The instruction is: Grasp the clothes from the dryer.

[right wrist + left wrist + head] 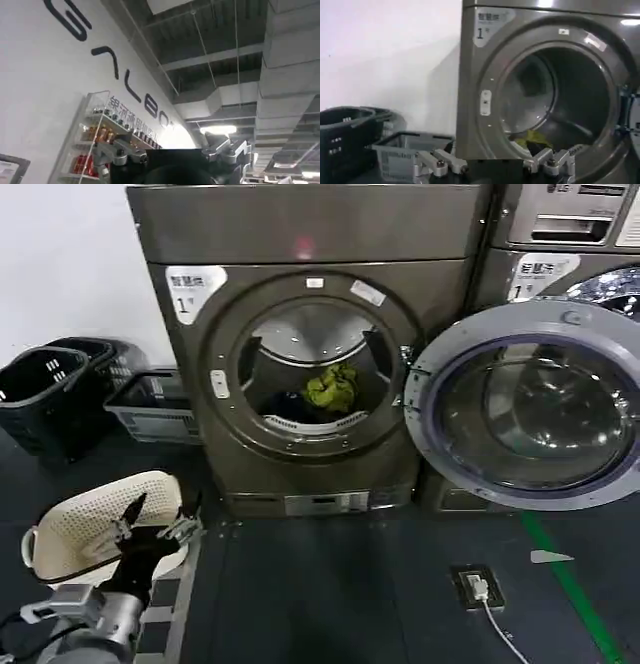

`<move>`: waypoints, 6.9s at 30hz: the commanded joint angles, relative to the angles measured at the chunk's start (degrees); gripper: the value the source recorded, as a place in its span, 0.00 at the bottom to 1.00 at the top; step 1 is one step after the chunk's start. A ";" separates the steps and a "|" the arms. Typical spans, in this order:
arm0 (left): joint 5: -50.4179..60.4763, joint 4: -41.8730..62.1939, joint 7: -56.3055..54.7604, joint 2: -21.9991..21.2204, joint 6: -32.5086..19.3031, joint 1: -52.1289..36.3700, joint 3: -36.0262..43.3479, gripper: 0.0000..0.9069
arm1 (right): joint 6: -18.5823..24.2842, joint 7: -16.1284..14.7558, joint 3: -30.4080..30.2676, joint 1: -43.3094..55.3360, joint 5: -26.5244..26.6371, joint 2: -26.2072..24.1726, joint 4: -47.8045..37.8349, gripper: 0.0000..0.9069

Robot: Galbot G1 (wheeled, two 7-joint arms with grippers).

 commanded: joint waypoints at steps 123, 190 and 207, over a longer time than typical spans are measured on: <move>-0.13 4.84 1.52 1.61 -1.09 -6.51 3.09 1.00 | 1.03 -2.14 1.73 -2.66 5.29 2.37 4.63 1.00; 20.99 111.98 39.78 3.54 -6.82 -90.38 45.36 1.00 | 0.06 -1.65 0.86 -0.82 2.11 -0.41 3.19 1.00; 44.24 122.08 54.52 4.21 -23.43 -96.15 61.50 1.00 | 0.48 -2.02 -0.15 0.05 1.12 -0.73 2.56 1.00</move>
